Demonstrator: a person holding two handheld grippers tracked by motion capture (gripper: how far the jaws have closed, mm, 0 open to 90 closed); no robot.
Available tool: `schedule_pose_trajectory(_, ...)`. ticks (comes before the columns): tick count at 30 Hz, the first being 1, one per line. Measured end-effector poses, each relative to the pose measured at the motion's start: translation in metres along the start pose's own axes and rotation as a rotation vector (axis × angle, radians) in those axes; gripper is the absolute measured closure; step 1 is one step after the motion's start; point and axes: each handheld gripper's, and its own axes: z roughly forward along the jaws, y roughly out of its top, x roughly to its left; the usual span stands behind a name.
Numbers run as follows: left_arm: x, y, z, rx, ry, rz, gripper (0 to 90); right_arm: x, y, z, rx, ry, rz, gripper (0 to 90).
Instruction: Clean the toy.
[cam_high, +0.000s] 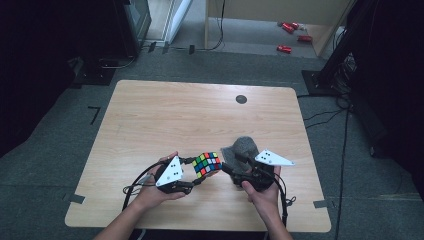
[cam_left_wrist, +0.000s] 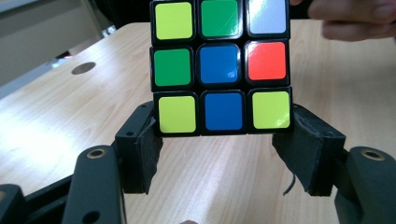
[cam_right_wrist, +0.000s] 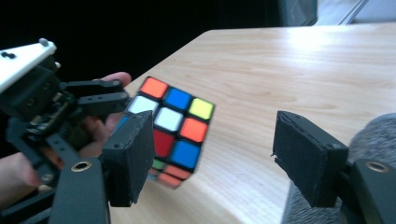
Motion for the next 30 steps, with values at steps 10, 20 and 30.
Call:
schedule_pose_trajectory(10, 0.007, -0.002, -0.005, -0.026, 0.02, -0.047, 35.1, -0.013, -0.001, -0.003, -0.023, -0.119, -0.096, 30.0)
schedule_pose_trajectory(20, 0.012, -0.003, -0.007, -0.035, 0.018, -0.09, 35.1, -0.031, -0.011, 0.002, 0.053, -0.279, -0.213, 31.1)
schedule_pose_trajectory(30, 0.015, -0.003, -0.008, -0.044, 0.027, -0.11, 35.1, -0.041, -0.018, 0.008, 0.133, -0.351, -0.214, 39.2)
